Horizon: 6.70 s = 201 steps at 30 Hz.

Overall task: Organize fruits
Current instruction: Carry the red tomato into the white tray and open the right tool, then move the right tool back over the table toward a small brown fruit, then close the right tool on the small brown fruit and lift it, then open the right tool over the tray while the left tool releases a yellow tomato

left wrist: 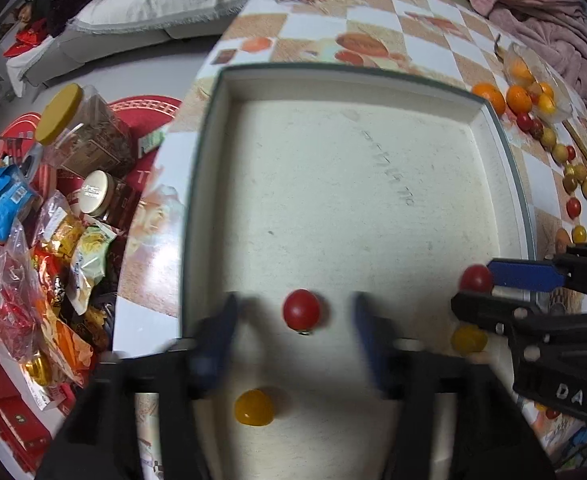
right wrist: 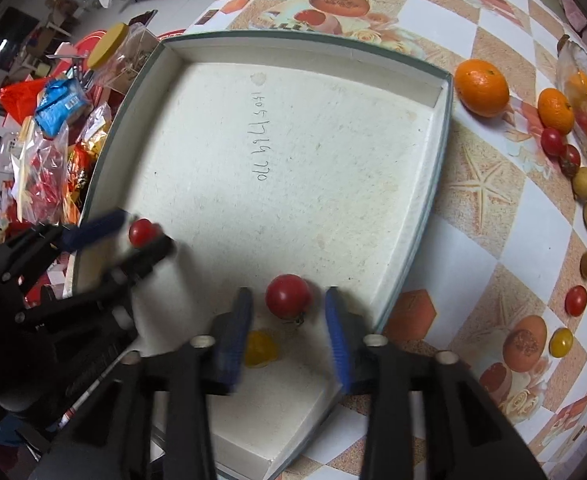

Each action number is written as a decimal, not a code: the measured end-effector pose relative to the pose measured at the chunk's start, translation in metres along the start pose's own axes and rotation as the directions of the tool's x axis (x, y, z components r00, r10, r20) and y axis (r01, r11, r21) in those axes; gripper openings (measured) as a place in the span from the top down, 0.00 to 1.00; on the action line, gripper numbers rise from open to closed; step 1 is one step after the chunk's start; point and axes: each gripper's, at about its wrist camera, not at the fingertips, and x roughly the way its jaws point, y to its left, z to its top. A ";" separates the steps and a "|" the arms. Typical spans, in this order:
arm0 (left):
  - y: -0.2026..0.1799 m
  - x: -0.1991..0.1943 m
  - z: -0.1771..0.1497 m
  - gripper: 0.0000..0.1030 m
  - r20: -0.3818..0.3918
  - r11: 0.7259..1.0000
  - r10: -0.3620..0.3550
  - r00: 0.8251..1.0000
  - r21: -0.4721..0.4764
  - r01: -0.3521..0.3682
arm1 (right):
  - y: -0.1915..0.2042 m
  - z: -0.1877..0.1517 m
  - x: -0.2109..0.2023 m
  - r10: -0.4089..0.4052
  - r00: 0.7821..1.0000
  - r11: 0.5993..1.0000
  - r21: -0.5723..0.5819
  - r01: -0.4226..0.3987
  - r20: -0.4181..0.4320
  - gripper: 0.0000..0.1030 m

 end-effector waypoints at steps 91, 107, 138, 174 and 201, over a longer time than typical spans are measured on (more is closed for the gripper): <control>-0.143 -0.089 -0.020 0.29 0.033 0.914 -0.133 0.991 0.389 0.110 | -0.189 -0.214 -0.121 -0.133 0.990 0.842 0.533 0.086 0.050 0.08; -0.236 -0.042 -0.003 0.29 -0.059 0.872 -0.146 0.987 0.465 0.157 | -0.187 -0.229 -0.084 -0.115 0.993 0.877 0.468 0.105 -0.007 0.08; -0.319 0.016 0.037 0.54 -0.030 0.906 -0.117 0.993 0.406 0.119 | -0.155 -0.163 -0.042 -0.142 0.986 0.915 0.392 0.097 0.086 0.73; -0.132 -0.055 0.010 0.76 0.056 0.974 -0.187 0.981 0.141 0.178 | -0.141 -0.142 -0.108 -0.086 0.982 0.939 0.344 0.023 0.169 0.73; -0.007 0.001 0.047 0.76 0.065 1.000 -0.026 0.998 -0.015 0.027 | -0.019 0.013 -0.039 -0.003 0.996 0.998 0.059 -0.003 0.095 0.73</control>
